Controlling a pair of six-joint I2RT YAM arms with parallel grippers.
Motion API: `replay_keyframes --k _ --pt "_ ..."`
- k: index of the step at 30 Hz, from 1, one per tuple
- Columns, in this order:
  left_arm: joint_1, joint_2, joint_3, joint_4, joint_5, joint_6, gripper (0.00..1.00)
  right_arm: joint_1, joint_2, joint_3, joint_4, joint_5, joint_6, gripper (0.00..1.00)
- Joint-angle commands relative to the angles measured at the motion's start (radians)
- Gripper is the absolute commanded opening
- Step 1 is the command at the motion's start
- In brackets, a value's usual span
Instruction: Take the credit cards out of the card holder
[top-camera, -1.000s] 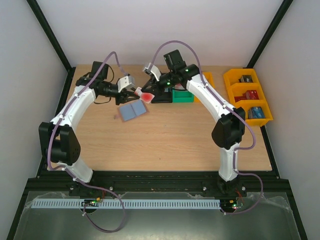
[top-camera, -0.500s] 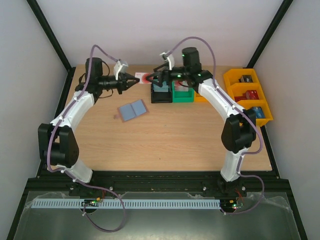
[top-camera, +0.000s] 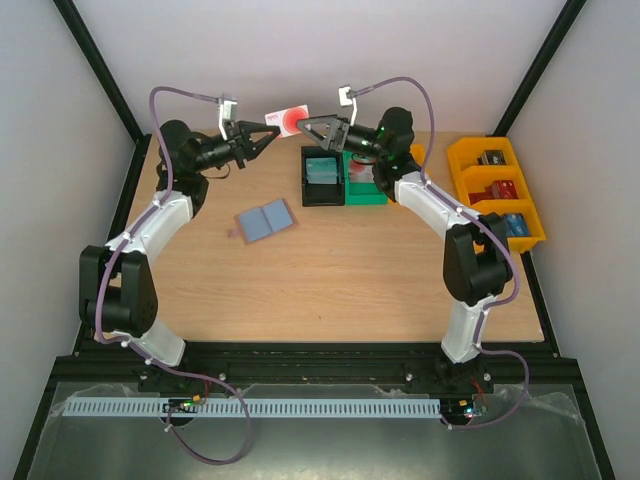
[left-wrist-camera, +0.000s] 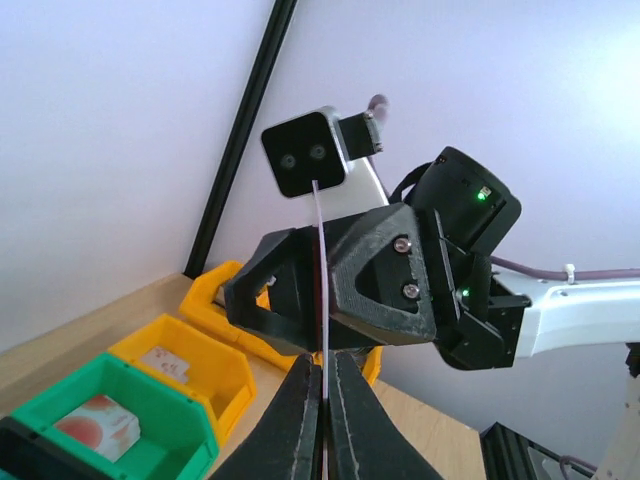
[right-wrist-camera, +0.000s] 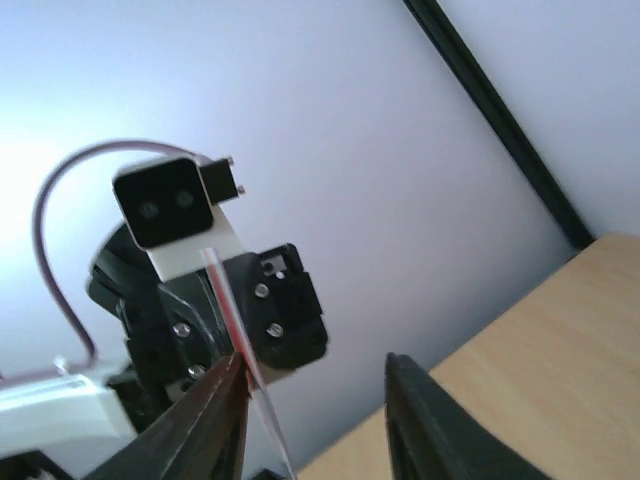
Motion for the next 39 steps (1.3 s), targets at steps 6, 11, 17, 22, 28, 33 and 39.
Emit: replay_keyframes --k 6,11,17,22,28,33,39 --pt "-0.022 -0.002 0.010 0.076 -0.008 -0.045 0.02 -0.002 0.001 0.006 0.113 -0.032 0.086 0.02" --pt "-0.024 -0.020 0.034 -0.275 -0.195 0.123 0.96 -0.092 -0.007 0.046 -0.148 0.103 0.026 0.02" --pt "-0.024 -0.035 0.051 -0.676 -0.779 0.418 0.99 -0.222 0.064 0.246 -0.914 0.493 -0.239 0.02" --pt "-0.024 -0.031 0.033 -0.788 -0.929 0.446 0.99 -0.230 0.272 0.510 -1.293 0.628 -0.317 0.02" --pt "-0.024 -0.034 0.002 -0.812 -0.936 0.430 0.99 -0.230 0.361 0.553 -1.359 0.602 -0.278 0.02" --pt "-0.023 -0.027 0.001 -0.807 -0.946 0.448 1.00 -0.230 0.354 0.465 -1.282 0.601 -0.249 0.02" --pt "-0.024 -0.020 0.013 -0.807 -0.933 0.448 0.99 -0.231 0.399 0.457 -1.156 0.551 -0.193 0.02"
